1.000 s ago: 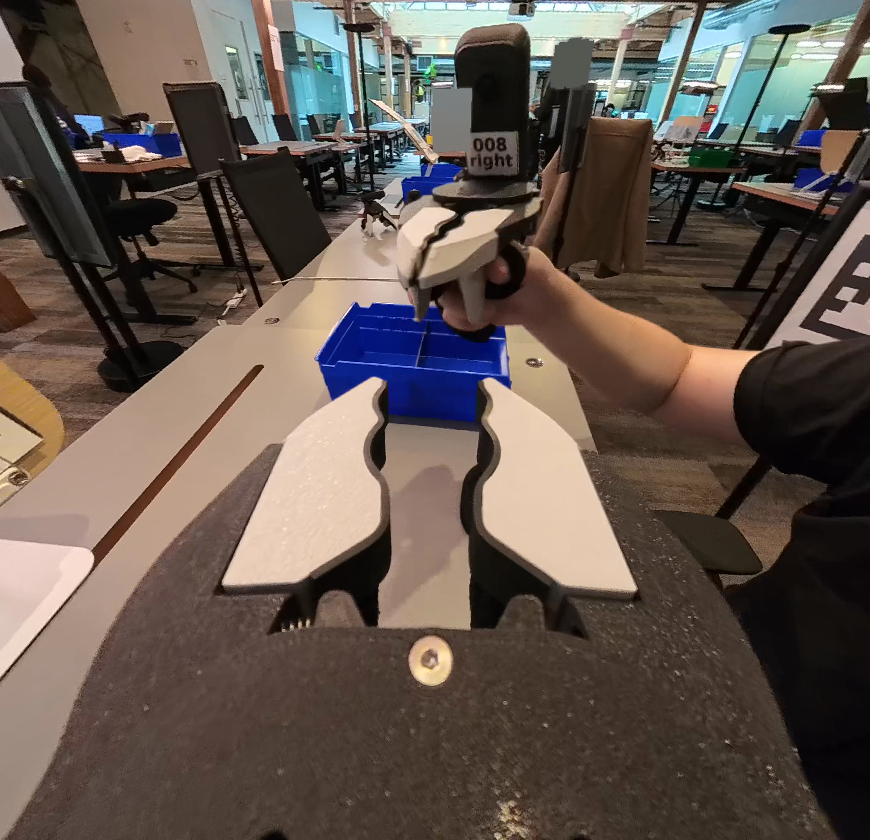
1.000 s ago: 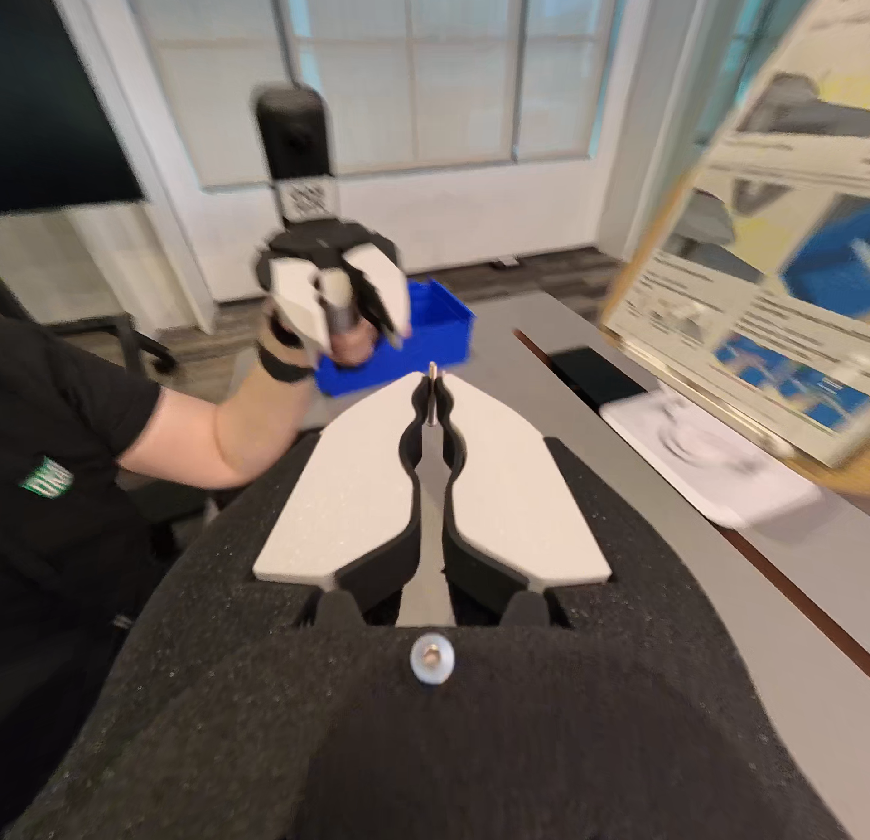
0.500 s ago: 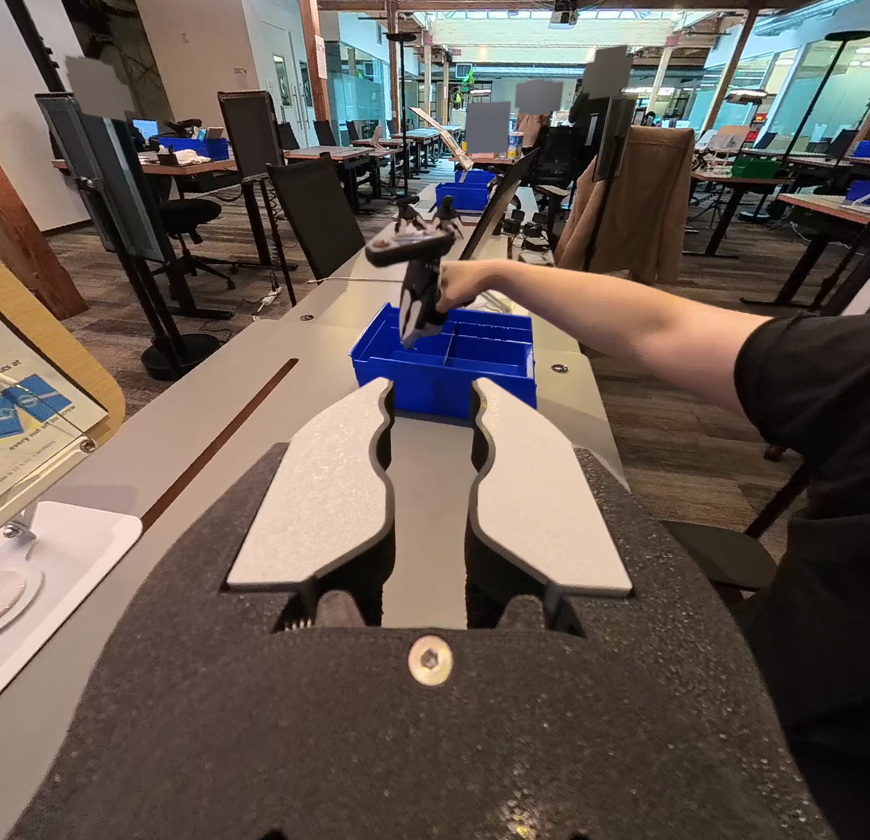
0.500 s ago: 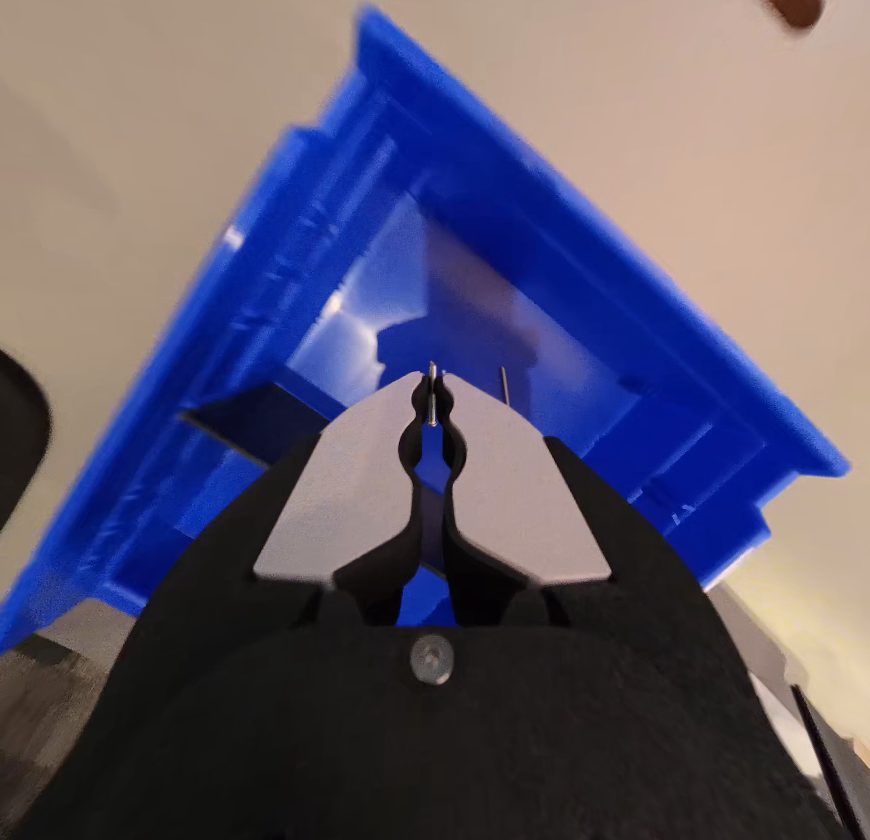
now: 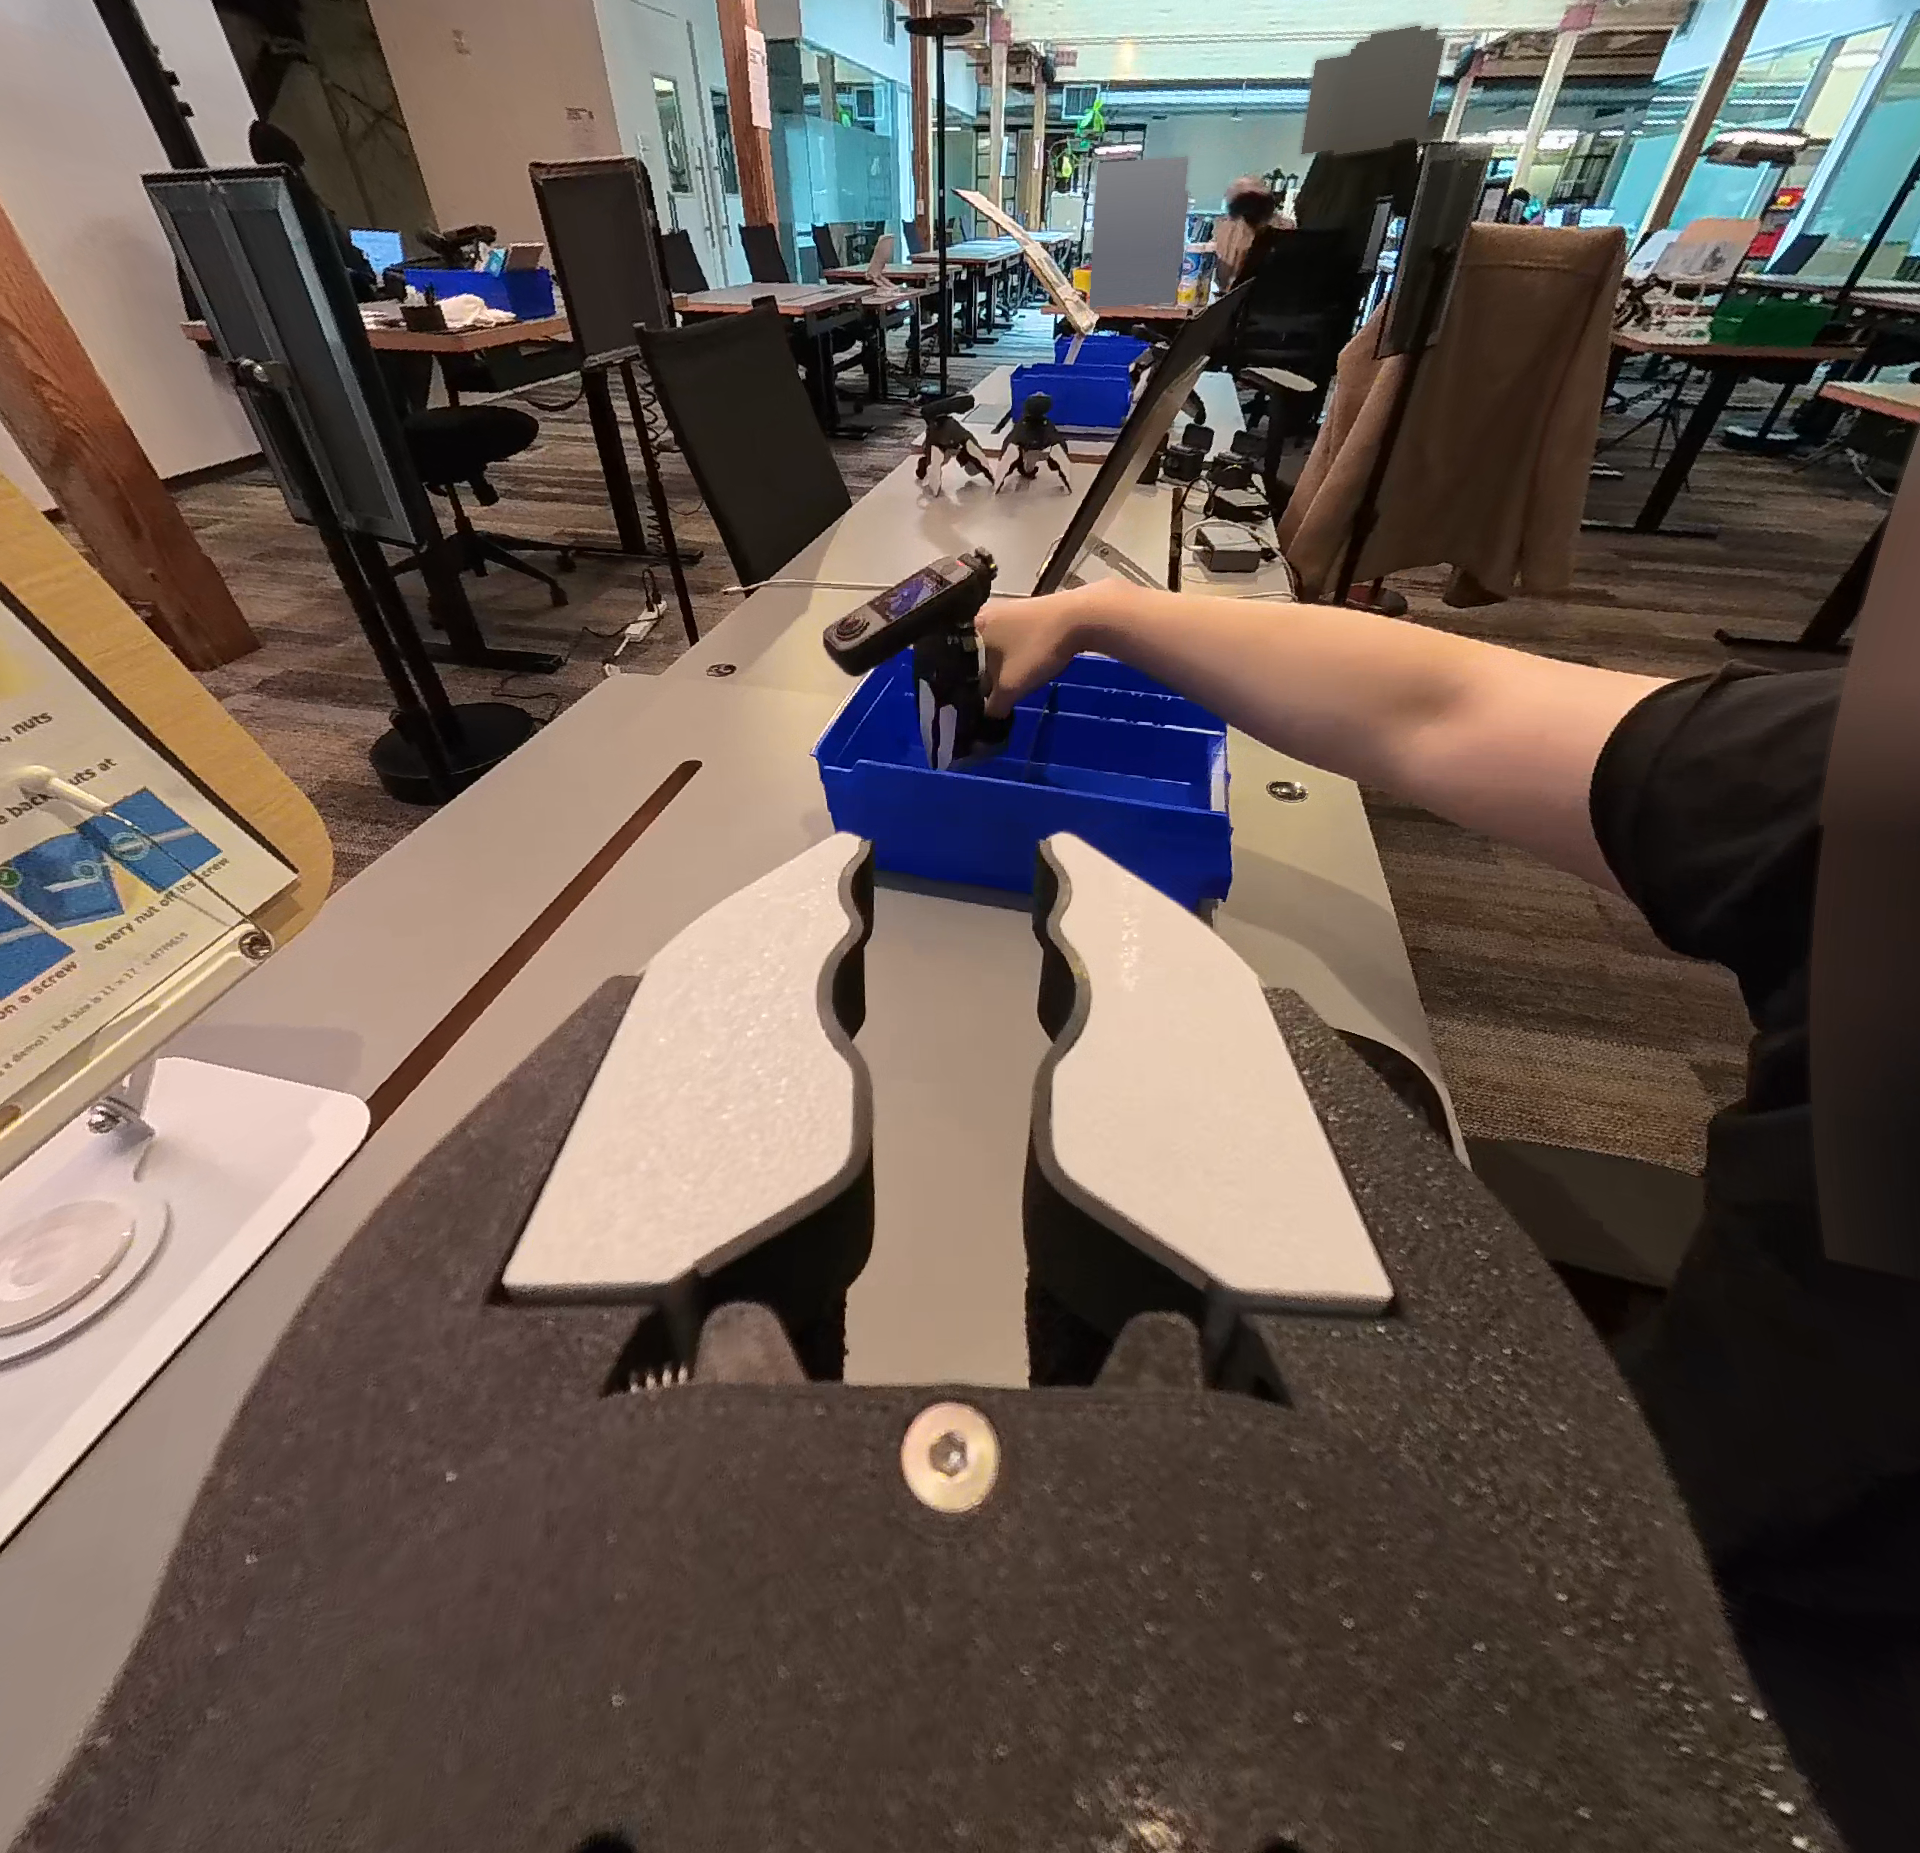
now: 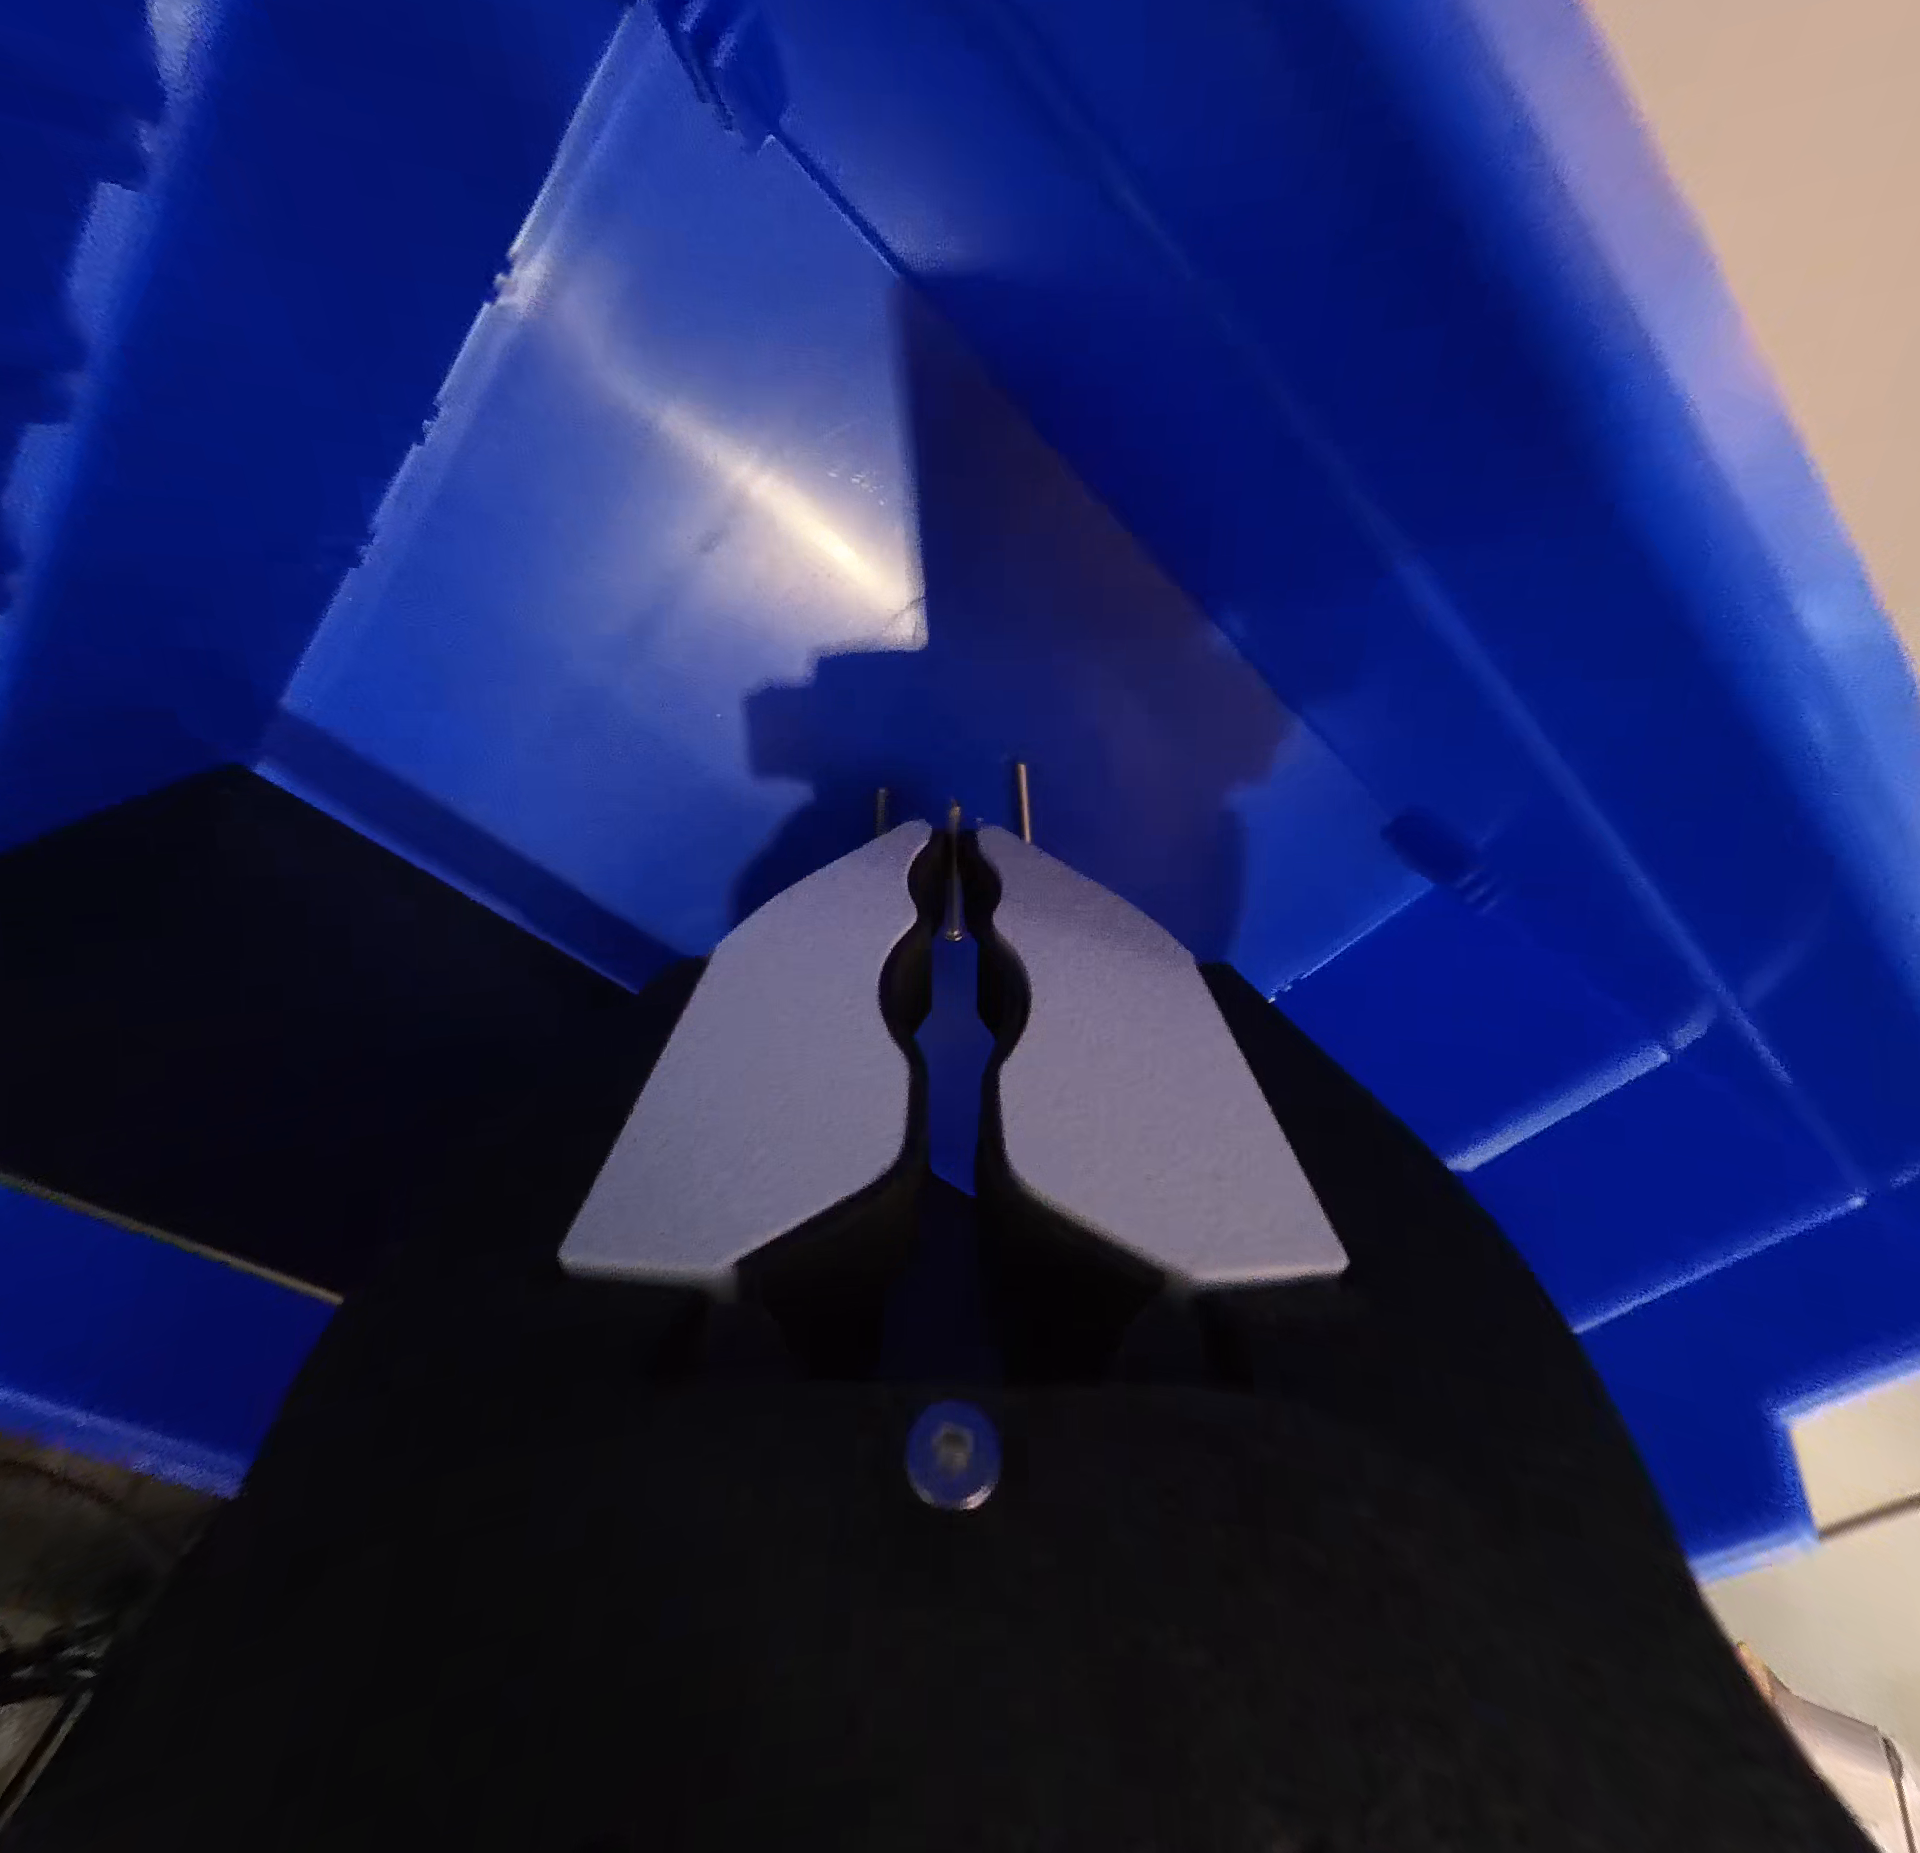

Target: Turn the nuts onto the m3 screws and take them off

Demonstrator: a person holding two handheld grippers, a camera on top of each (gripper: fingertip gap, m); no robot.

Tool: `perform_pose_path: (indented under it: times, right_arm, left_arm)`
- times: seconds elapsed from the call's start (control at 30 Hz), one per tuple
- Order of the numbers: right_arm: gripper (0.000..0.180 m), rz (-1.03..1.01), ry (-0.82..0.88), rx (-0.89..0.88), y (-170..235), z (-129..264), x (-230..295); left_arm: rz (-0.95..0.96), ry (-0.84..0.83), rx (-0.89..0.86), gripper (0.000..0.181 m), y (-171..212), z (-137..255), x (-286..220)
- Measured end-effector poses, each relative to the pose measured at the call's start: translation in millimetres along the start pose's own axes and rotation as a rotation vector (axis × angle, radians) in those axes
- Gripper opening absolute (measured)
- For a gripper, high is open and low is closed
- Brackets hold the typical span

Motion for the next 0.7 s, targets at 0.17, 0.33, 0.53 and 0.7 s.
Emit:
perform_pose_path:
  times: [0.17,0.33,0.53,0.7]
  right_arm:
    - [0.003,0.029,-0.010,0.025,-0.1,-7.4,0.6]
    - [0.003,0.030,-0.021,0.002,-1.2,-9.0,2.0]
    - [0.009,0.037,0.036,-0.067,0.6,-2.7,0.5]
    - [0.008,0.044,0.139,-0.272,3.1,37.6,8.4]
  left_arm:
    - [0.001,-0.006,0.006,0.029,1.1,-1.7,1.5]
    - [0.005,-0.008,0.002,0.029,1.2,-1.5,3.1]
    - [0.017,-0.010,-0.006,0.028,1.5,0.5,6.3]
    - [0.017,-0.007,-0.032,0.027,-1.6,6.0,5.5]
Point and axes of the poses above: each gripper's, where its closed fingertips meet, z back along the fingers, y out of its underside, x = y × z across the jaws, the point moved 5 cm from there along z, back along the fingers, and after that the axes turned 8 degrees about x, right-handed, at the moved point
